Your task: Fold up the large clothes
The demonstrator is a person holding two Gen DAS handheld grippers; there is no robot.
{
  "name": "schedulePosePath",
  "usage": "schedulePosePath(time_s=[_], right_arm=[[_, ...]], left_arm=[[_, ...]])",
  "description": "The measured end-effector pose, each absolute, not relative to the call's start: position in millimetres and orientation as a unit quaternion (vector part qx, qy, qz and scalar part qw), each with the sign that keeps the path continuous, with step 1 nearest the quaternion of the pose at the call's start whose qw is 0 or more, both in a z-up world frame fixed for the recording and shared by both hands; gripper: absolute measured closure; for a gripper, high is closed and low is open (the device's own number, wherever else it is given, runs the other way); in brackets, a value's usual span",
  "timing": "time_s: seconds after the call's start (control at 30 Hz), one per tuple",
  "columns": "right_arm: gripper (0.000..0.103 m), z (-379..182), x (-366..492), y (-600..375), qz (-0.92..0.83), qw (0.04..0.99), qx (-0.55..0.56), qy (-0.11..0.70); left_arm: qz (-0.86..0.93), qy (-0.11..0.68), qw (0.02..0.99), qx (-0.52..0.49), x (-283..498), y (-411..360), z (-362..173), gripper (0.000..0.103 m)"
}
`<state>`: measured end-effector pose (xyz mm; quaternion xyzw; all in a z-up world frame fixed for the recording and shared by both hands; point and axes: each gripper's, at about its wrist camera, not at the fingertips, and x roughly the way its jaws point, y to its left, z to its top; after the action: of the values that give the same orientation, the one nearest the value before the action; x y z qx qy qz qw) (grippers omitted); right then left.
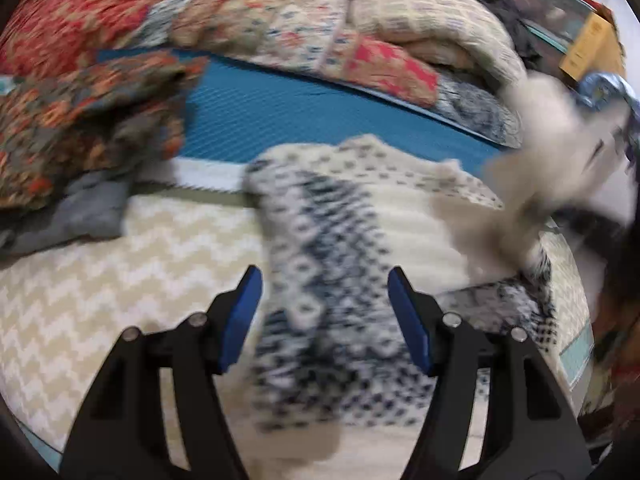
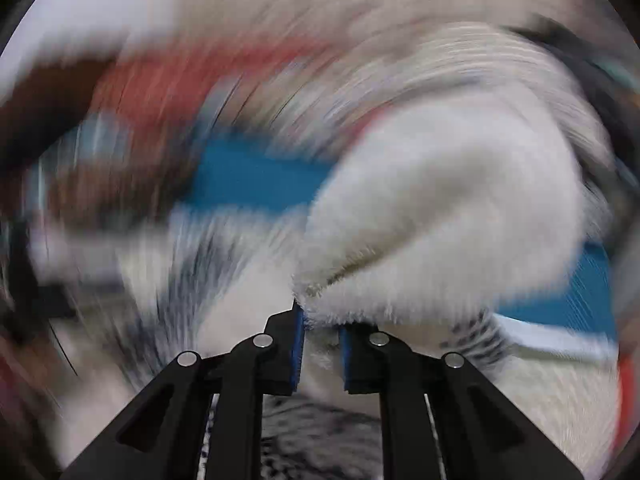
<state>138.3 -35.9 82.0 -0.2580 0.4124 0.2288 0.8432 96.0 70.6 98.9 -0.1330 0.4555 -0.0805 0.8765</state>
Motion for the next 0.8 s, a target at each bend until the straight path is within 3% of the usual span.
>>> schedulePosePath(time_s=[0.07,0.1,0.17,0.23,0.37,0.53,0.73,0.77,0.8], right_arm=[[0.033,24.6,122.5,-4.1,0.207,0.809,-0.375,0.403],[0.035,5.9,110.7,5.5,0.189,0.806,-0.431,0.359],[0.038,2.9,94.5,7.7,0.180,0.805,-0.473,0.308],[0.041,24.0,85.1,-9.4,0.187,0.819,-0.446,0.310],[0.057,92.7,86.5,-76.0,0.226,0.866,-0.280,0.346],[0.062,142.0,115.2,-203.7,0.145,0.912,-0.028,0.382],[0.064,68.1,191.0,-304.1,0.078,0.828,0.203,0.518],[0.050,56.3,195.5,-308.0,0.079,0.818,0.223,0.524],[0.034,51.5,198.0,-312.2,0.070,0.824,0.228,0.513]], left_arm=[[-0.066,0.473,0.867,-0.140,96.2,84.3,89.7,0.040],[-0.065,0.481,0.862,-0.147,97.0,89.3,85.6,0.040],[-0.067,0.482,0.860,-0.154,98.5,93.6,84.0,0.040],[-0.071,0.480,0.860,-0.160,105.8,95.0,84.4,0.040],[-0.086,0.482,0.851,-0.190,134.5,92.7,87.1,0.039],[-0.120,0.492,0.830,-0.235,178.9,75.4,91.5,0.027],[-0.104,0.538,0.809,-0.216,223.1,38.3,65.8,0.028],[-0.102,0.533,0.814,-0.209,225.5,31.5,65.5,0.037],[-0.101,0.527,0.821,-0.195,225.9,26.7,65.7,0.077]])
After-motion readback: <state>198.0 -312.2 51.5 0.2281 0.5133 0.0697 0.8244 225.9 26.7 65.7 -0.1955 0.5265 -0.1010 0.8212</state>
